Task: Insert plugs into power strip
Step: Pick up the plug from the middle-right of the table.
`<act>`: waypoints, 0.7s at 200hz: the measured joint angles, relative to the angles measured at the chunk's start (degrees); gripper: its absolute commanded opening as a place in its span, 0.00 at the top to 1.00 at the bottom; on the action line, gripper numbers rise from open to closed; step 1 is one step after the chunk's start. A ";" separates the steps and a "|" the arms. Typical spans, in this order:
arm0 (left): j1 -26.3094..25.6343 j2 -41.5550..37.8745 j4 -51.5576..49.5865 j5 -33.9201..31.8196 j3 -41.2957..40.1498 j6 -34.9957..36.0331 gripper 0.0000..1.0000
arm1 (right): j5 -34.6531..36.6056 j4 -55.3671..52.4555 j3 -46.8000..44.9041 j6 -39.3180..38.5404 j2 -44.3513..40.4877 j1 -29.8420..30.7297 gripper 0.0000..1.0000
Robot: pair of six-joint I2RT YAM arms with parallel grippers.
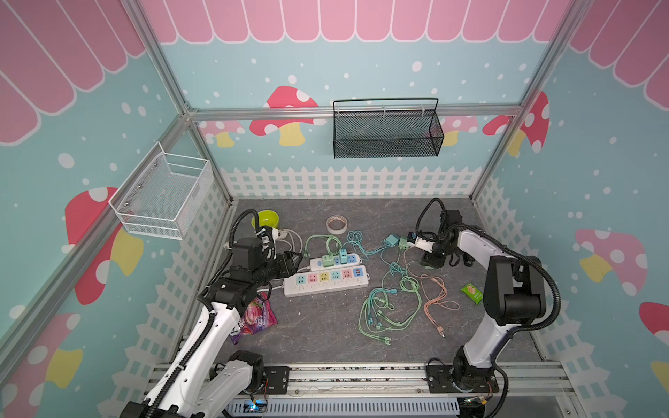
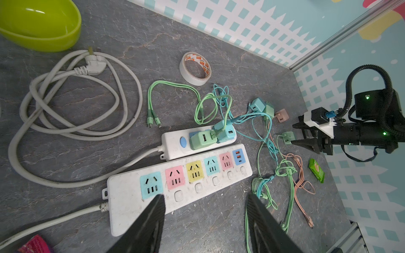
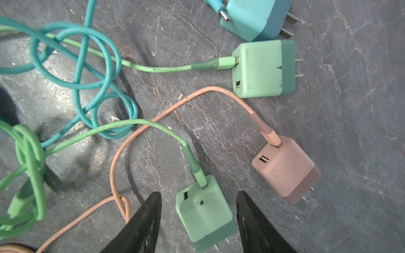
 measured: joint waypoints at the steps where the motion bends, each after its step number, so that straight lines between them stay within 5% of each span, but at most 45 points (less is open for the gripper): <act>1: 0.00 0.00 0.00 0.00 0.00 0.00 0.41 | -0.04 -0.04 0.00 -0.02 0.04 -0.02 0.42; 140: 0.00 -0.85 0.00 -1.29 0.00 2.71 0.41 | 5.35 0.72 -0.07 1.05 4.13 -1.81 0.48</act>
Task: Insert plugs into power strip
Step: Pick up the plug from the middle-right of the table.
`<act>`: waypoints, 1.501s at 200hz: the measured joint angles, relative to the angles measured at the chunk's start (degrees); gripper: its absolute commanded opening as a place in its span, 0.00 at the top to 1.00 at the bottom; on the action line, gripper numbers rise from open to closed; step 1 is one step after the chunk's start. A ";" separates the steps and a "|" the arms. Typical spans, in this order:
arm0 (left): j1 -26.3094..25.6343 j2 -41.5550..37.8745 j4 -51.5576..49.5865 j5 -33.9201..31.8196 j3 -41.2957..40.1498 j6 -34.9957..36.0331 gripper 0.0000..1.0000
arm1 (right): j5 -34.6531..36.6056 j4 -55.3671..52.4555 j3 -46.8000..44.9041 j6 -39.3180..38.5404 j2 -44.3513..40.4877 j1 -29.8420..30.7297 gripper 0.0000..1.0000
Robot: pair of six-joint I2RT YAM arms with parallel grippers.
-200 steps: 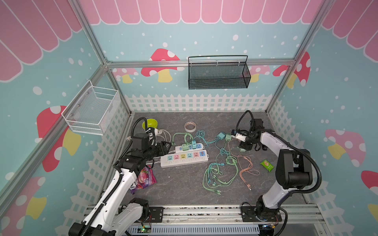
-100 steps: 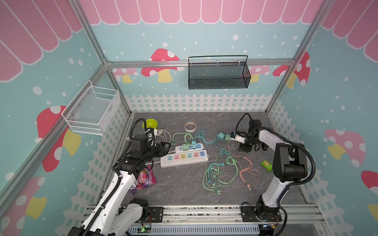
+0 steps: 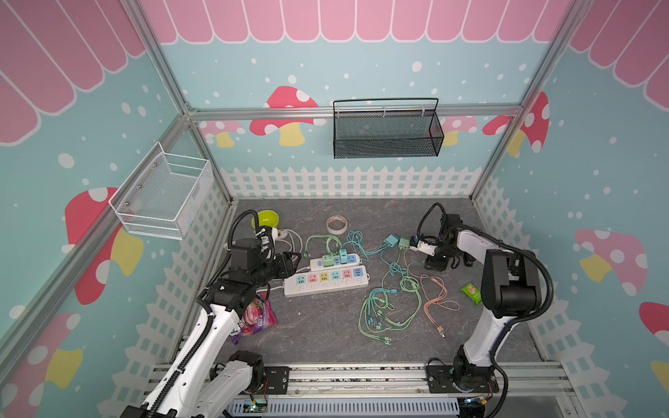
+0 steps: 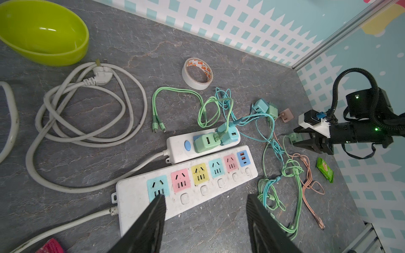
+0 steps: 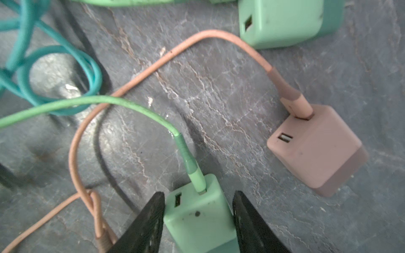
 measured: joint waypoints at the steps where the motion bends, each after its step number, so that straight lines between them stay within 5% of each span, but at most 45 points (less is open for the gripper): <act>1: 0.00 0.00 0.00 0.00 0.00 0.02 0.41 | 0.04 0.02 0.00 0.02 0.00 -0.02 0.48; 136: 0.00 -0.22 -0.33 -0.39 1.16 0.52 0.42 | -0.22 1.03 0.09 2.08 1.68 -1.84 0.45; 174: 0.00 -0.22 -0.39 -0.39 1.27 0.70 0.42 | 0.00 0.63 -0.15 4.04 1.38 -2.12 0.66; 300: 0.02 -0.22 0.44 -0.22 0.96 -0.48 0.42 | -9.90 1.29 1.22 24.22 1.11 -0.13 0.99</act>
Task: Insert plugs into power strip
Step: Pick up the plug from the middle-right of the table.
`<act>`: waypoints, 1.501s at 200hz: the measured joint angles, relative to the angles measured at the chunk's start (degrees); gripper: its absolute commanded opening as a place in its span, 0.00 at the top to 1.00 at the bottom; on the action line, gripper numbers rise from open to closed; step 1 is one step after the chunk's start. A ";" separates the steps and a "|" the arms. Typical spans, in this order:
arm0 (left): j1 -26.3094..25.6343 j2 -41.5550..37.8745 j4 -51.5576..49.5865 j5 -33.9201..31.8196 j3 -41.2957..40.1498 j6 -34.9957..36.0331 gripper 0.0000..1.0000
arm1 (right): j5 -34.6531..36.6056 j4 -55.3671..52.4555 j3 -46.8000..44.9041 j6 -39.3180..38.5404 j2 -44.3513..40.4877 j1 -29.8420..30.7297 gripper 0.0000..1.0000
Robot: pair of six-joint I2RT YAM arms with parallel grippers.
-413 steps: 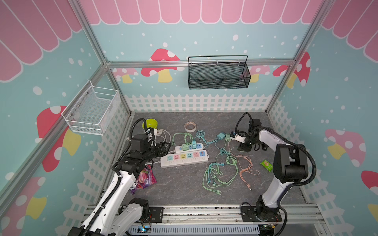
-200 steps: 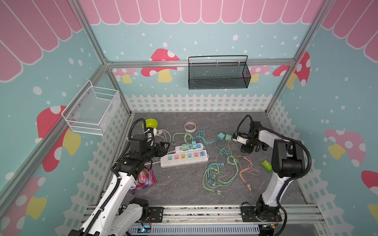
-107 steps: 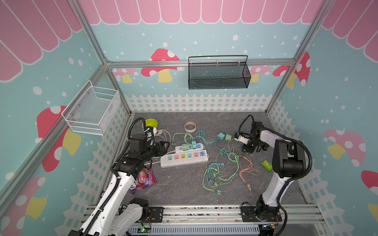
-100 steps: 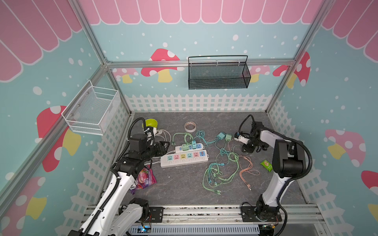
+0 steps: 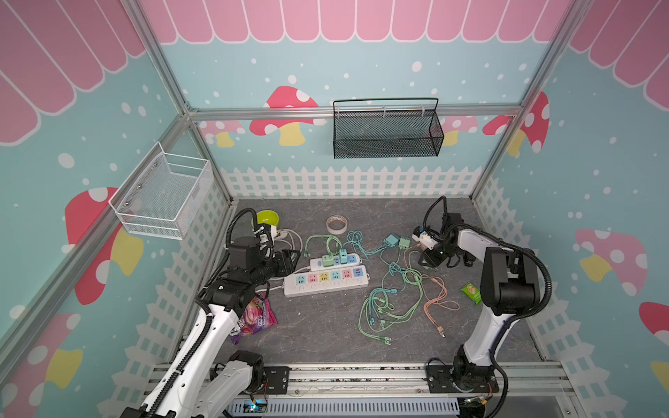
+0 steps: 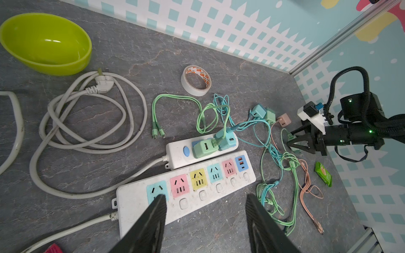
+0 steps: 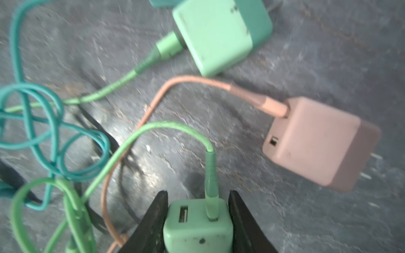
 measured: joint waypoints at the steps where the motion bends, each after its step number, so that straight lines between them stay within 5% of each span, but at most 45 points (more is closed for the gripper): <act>1: -0.02 0.00 0.02 0.02 -0.02 -0.02 0.42 | -0.15 0.00 -0.02 0.26 -0.04 0.04 0.99; 80: -0.74 1.40 3.91 3.61 -0.22 -2.56 0.43 | -12.85 3.08 0.98 20.13 -9.44 1.22 1.00; 188: -10.69 5.31 6.34 3.23 2.14 -2.73 0.43 | -25.00 9.14 10.27 51.52 -21.38 1.55 1.00; 300: -28.50 13.64 21.31 -3.37 5.68 -1.92 0.40 | -19.91 26.58 -15.10 83.89 -38.95 13.18 1.00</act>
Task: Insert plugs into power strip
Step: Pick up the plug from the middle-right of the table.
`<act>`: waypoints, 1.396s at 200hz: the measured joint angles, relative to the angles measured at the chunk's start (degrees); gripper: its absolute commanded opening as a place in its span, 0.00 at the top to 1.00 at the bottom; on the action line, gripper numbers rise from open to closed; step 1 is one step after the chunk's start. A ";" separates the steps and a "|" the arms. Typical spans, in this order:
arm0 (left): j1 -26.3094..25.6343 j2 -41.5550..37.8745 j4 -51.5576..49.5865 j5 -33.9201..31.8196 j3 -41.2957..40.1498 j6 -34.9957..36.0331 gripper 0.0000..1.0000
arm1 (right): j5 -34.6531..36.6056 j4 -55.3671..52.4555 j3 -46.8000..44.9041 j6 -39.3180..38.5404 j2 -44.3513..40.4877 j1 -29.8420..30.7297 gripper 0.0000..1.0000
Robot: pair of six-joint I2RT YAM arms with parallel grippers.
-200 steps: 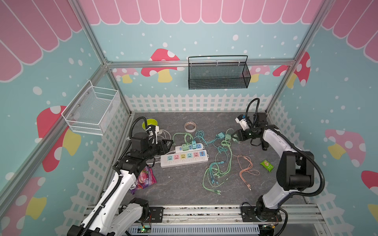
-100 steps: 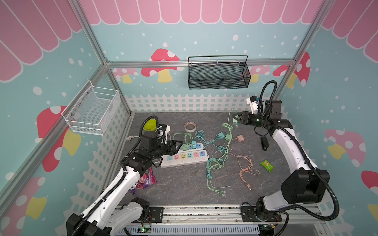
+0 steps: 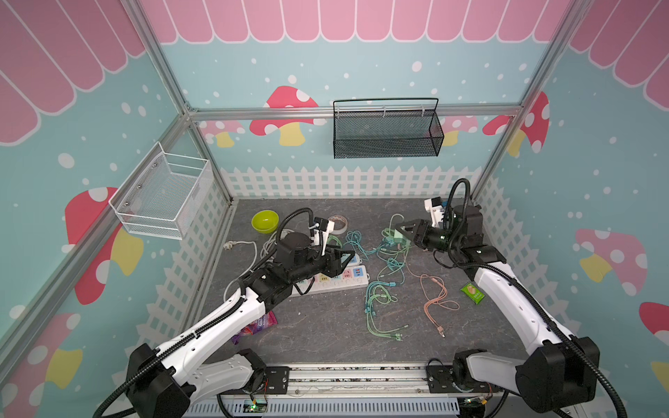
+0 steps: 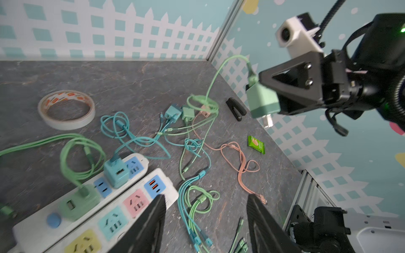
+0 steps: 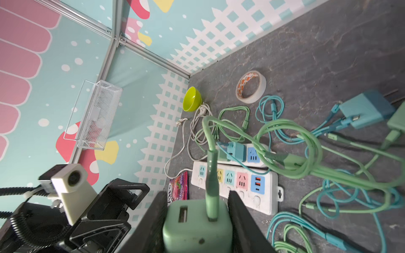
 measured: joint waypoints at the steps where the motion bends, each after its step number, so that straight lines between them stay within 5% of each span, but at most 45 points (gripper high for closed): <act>1: -0.20 0.22 0.20 -0.09 0.13 0.04 0.40 | 0.20 0.24 -0.26 0.35 -0.22 0.11 1.00; 85: -7.76 12.07 8.92 -2.80 8.13 3.06 0.40 | 6.51 5.35 -5.49 11.32 -6.54 2.86 1.00; 279: -11.50 23.43 5.33 -5.25 20.35 5.25 0.48 | 5.46 10.03 -7.17 12.79 -6.47 3.65 1.00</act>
